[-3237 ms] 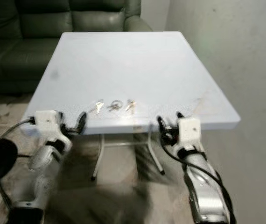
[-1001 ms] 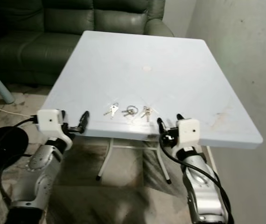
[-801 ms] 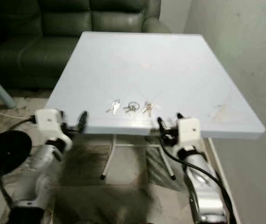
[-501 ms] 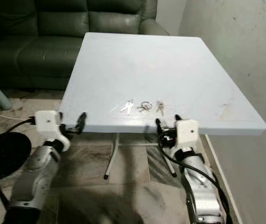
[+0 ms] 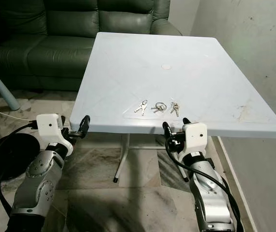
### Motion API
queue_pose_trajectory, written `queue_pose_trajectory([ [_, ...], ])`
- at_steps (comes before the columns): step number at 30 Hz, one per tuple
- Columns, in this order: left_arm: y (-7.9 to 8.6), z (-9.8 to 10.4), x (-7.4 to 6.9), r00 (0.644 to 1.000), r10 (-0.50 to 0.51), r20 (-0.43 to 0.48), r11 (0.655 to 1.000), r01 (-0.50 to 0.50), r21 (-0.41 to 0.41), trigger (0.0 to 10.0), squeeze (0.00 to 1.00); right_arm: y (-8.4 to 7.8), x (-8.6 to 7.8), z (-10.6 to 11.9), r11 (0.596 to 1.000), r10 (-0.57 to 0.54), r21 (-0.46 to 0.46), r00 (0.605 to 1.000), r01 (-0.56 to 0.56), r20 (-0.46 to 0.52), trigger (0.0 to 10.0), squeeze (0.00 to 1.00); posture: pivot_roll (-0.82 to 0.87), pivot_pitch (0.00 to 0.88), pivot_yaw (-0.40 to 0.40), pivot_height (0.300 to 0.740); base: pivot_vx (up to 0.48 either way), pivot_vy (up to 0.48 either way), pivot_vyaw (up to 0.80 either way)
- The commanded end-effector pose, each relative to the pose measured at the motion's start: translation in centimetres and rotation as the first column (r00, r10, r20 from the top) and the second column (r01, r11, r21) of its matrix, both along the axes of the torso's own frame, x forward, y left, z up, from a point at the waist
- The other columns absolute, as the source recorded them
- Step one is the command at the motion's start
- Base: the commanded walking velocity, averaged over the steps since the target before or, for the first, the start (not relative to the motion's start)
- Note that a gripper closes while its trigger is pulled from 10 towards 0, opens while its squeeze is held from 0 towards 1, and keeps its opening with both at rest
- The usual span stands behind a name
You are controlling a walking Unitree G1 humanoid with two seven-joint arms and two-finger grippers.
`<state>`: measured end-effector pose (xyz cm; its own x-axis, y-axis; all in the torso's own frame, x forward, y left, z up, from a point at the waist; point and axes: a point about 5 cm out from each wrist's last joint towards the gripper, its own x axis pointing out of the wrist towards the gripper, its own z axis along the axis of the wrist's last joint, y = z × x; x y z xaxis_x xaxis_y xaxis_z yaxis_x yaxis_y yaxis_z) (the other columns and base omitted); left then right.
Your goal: Hang keys on a hook
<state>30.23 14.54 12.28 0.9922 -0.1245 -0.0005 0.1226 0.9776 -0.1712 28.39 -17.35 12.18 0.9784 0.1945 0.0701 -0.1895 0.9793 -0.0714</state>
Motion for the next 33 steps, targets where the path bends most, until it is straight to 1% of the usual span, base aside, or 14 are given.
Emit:
queue_pose_trajectory([
  [1, -0.2, 0.2, 0.1, 1.000, -0.014, 0.013, 1.000, 0.014, 0.000, 10.0, 0.00, -0.5, 0.0, 0.1, 1.000, -0.018, -0.001, 1.000, 0.018, -0.001, 10.0, 0.00, 0.00, 0.089, -0.044, 0.740, 0.000, 0.000, 0.00],
  [8, -0.4, 0.3, 0.1, 0.999, -0.028, 0.017, 1.000, 0.028, 0.009, 10.0, 0.00, -0.5, 0.0, 0.0, 1.000, -0.023, 0.000, 1.000, 0.023, -0.003, 10.0, 0.00, 0.00, 0.087, -0.043, 0.740, 0.000, 0.000, 0.00],
  [14, -0.4, 0.4, 0.0, 0.999, -0.041, 0.017, 0.999, 0.041, 0.020, 10.0, 0.00, -0.5, 0.2, -0.1, 1.000, -0.031, 0.002, 0.999, 0.031, -0.025, 10.0, 0.00, 0.01, 0.093, -0.043, 0.740, 0.000, 0.000, 0.00],
  [16, -0.3, 0.5, 0.0, 0.999, -0.048, 0.020, 0.998, 0.047, 0.033, 10.0, 0.00, -0.5, 0.2, -0.2, 1.000, -0.023, 0.016, 0.999, 0.024, -0.033, 10.0, 0.00, 0.01, 0.093, -0.043, 0.740, 0.000, 0.000, 0.00],
  [18, 0.0, 0.5, 0.0, 0.999, -0.047, 0.020, 0.998, 0.047, 0.036, 10.0, 0.00, -0.5, 0.3, -0.1, 1.000, -0.004, 0.006, 1.000, 0.004, -0.026, 10.0, 0.00, 0.01, 0.093, -0.043, 0.740, 0.000, 0.000, 0.00],
  [19, 0.1, 0.5, 0.0, 0.999, -0.047, 0.021, 0.998, 0.046, 0.039, 10.0, 0.00, -0.4, 0.3, 0.0, 1.000, 0.007, 0.004, 1.000, -0.007, -0.019, 10.0, 0.38, 0.01, 0.093, -0.043, 0.740, 0.000, 0.000, 0.00],
  [20, 0.1, 0.6, 0.1, 0.999, -0.045, 0.021, 0.998, 0.044, 0.041, 10.0, 0.00, -0.4, 0.4, -0.1, 1.000, 0.008, 0.001, 1.000, -0.008, -0.022, 10.0, 0.38, 0.01, 0.093, -0.043, 0.740, 0.000, 0.000, 0.00],
  [21, 0.1, 0.6, 0.1, 0.999, -0.044, 0.022, 0.998, 0.043, 0.041, 10.0, 0.00, -0.4, 0.4, 0.0, 1.000, 0.017, 0.024, 1.000, -0.017, -0.019, 10.0, 1.00, 0.01, 0.095, -0.041, 0.740, 0.000, 0.000, 0.00],
  [23, 0.1, 0.6, 0.1, 0.999, -0.043, 0.022, 0.998, 0.042, 0.042, 10.0, 0.00, -0.3, 0.3, 0.2, 0.998, 0.039, 0.055, 0.999, -0.039, -0.003, 10.0, 1.00, 0.01, 0.095, -0.041, 0.740, 0.000, 0.000, 0.00],
  [27, -0.3, 0.7, 0.1, 0.998, -0.053, 0.027, 0.998, 0.052, 0.038, 10.0, 0.00, -0.2, 0.7, 0.1, 0.999, 0.021, -0.038, 1.000, -0.021, -0.017, 10.0, 1.00, 0.01, 0.089, -0.040, 0.740, 0.000, 0.000, 0.00],
  [28, -0.4, 0.7, 0.1, 0.998, -0.060, 0.026, 0.998, 0.059, 0.034, 10.0, 0.00, -0.1, 0.7, 0.1, 0.999, 0.028, -0.043, 0.999, -0.029, -0.018, 10.0, 0.03, 0.01, 0.089, -0.040, 0.740, 0.000, 0.000, 0.00],
  [29, -0.7, 0.7, 0.1, 0.997, -0.073, 0.026, 0.996, 0.072, 0.044, 10.0, 0.00, -0.1, 1.0, 0.1, 0.998, 0.038, -0.050, 0.999, -0.039, -0.021, 10.0, 0.00, 0.01, 0.089, -0.040, 0.740, 0.000, 0.000, 0.00],
  [33, -1.1, 0.7, 0.1, 0.995, -0.098, 0.032, 0.993, 0.095, 0.063, 10.0, 0.00, -0.3, 1.5, 0.3, 0.997, 0.032, -0.077, 0.999, -0.033, -0.016, 10.0, 0.00, 0.01, 0.089, -0.037, 0.740, 0.000, 0.000, 0.00],
])
